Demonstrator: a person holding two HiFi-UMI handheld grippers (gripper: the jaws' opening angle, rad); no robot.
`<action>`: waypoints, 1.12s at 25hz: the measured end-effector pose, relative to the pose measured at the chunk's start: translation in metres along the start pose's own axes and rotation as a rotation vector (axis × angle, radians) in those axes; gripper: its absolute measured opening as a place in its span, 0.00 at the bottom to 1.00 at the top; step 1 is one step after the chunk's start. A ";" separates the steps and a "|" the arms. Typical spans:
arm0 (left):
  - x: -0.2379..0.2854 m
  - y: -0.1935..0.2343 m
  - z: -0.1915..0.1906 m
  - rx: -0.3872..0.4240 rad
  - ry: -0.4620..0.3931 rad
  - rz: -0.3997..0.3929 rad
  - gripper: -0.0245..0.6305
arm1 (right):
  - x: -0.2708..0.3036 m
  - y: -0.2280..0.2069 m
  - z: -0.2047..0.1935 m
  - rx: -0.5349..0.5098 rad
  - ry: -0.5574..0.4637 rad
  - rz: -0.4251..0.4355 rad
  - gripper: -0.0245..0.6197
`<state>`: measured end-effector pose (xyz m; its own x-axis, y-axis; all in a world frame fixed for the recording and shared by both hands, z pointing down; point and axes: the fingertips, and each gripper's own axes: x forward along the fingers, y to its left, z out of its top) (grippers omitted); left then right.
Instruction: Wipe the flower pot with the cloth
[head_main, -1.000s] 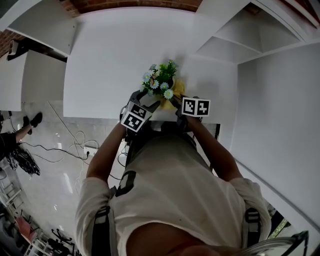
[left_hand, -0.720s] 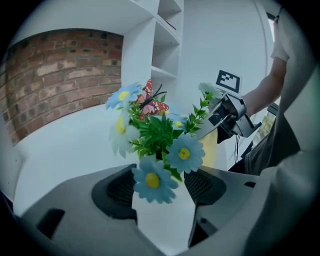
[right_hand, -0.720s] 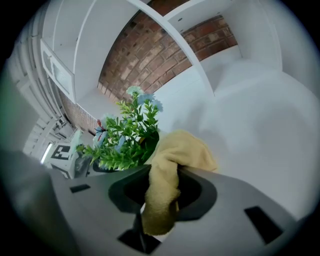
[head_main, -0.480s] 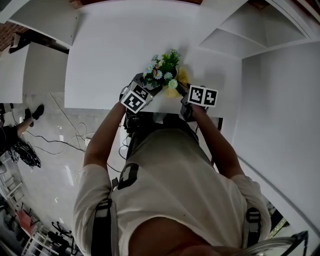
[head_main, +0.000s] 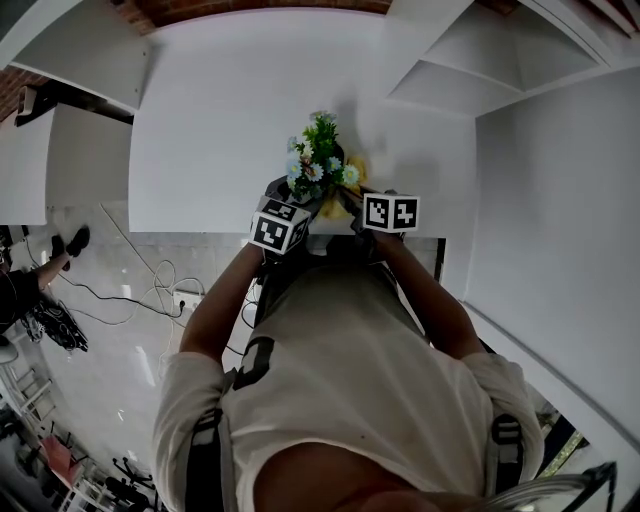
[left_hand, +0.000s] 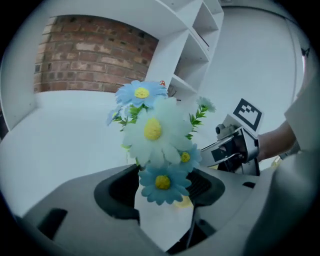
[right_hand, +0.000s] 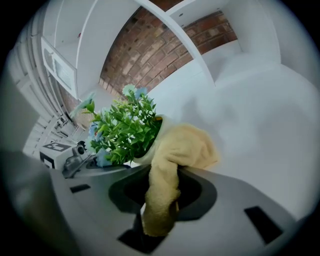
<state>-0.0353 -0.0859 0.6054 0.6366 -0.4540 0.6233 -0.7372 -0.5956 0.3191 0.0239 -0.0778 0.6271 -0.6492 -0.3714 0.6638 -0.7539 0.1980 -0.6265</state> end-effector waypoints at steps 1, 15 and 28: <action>-0.002 -0.003 -0.003 0.004 0.012 -0.027 0.46 | -0.002 -0.003 0.001 0.003 -0.003 -0.002 0.22; 0.015 -0.034 -0.010 0.126 0.090 -0.151 0.42 | -0.006 -0.018 0.012 0.074 -0.039 -0.001 0.22; -0.012 0.026 0.001 0.280 0.086 -0.061 0.41 | -0.007 -0.009 0.008 0.100 -0.044 0.026 0.22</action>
<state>-0.0620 -0.0971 0.6056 0.6478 -0.3612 0.6707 -0.5992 -0.7854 0.1557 0.0363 -0.0846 0.6249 -0.6612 -0.4077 0.6297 -0.7219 0.1173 -0.6820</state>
